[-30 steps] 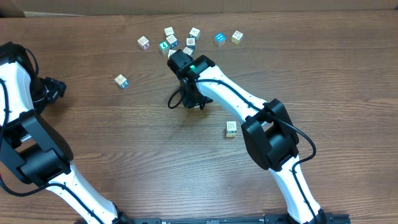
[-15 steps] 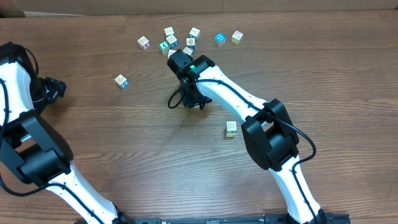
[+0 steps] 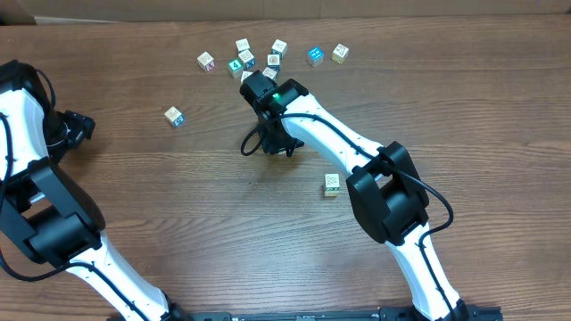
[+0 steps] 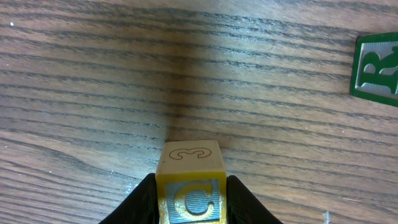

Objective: Form a tower

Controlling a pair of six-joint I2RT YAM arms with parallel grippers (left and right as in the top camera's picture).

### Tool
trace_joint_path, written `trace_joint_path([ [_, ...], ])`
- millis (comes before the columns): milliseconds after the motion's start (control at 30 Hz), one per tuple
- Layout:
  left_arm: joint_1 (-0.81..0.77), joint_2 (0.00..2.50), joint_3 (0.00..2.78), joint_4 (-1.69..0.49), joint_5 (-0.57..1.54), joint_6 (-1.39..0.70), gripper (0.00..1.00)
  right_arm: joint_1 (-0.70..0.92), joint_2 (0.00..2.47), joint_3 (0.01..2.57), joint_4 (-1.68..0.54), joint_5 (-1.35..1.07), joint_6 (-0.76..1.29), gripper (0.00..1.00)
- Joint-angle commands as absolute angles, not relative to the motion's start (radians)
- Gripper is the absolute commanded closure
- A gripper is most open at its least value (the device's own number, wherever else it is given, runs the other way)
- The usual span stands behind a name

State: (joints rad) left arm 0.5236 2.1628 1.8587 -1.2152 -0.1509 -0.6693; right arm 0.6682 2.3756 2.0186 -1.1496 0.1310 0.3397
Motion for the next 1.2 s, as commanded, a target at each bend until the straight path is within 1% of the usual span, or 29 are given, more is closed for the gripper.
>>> trace_joint_path([
  [0, 0.514, 2.170, 1.874, -1.214, -0.160, -0.650, 0.00, 0.664, 2.350, 2.014, -1.147, 0.138, 0.340, 0.70],
  [100, 0.514, 2.170, 1.874, -1.214, -0.160, -0.650, 0.01, 0.664, 2.349, 2.017, -1.148, 0.139, 0.340, 0.77],
  [167, 0.514, 2.170, 1.874, -1.214, -0.160, -0.650, 0.01, 0.662, 2.343, 2.030, -1.156, 0.138, 0.345, 0.78],
  [333, 0.514, 2.170, 1.874, -1.214, -0.160, -0.650, 0.00, 0.658, 2.297, 2.100, -1.220, 0.138, 0.344, 0.78],
  [533, 0.514, 2.170, 1.874, -1.214, -0.160, -0.650, 0.00, 0.647, 2.157, 2.124, -1.300, 0.138, 0.353, 0.78],
  [800, 0.514, 2.170, 1.874, -1.214, -0.160, -0.650, 0.00, 0.556, 2.007, 2.124, -1.501, 0.134, 0.420, 0.78],
  [967, 0.514, 2.170, 1.874, -1.214, -0.160, -0.650, 0.01, 0.513, 1.960, 2.124, -1.608, 0.134, 0.448, 0.78],
  [1167, 0.514, 2.170, 1.874, -1.214, -0.160, -0.651, 0.00, 0.477, 1.954, 2.107, -1.687, 0.134, 0.483, 0.78],
])
